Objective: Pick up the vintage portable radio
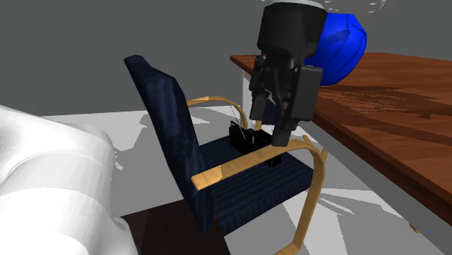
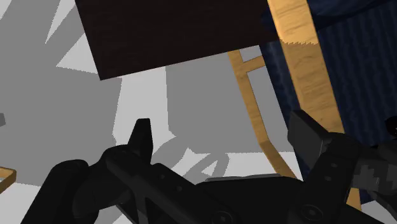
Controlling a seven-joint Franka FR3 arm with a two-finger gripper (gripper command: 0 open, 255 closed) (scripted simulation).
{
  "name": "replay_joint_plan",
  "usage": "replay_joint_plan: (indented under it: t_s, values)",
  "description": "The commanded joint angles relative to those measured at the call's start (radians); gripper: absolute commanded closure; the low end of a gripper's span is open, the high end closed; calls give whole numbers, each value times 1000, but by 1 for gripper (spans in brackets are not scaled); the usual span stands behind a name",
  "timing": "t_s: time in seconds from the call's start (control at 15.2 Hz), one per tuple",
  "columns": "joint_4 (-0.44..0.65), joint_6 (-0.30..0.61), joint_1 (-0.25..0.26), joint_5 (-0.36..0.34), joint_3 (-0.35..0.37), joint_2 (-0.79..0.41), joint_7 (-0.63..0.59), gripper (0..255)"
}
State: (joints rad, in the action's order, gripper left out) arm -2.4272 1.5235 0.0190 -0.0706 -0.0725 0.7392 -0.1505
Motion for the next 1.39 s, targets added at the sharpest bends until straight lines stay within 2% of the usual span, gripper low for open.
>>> replay_joint_plan:
  t_s: [0.0, 0.33, 0.66, 0.99, 1.32]
  values:
    - [0, 0, 0, 0, 0, 0, 0, 0]
    - [-109, 63, 7, 122, 111, 67, -223, 0]
    - [-179, 153, 25, 256, 237, 85, -445, 0]
    - [-206, 274, 40, 383, 376, 42, -663, 0]
    - [-184, 419, 36, 481, 521, -62, -877, 0]
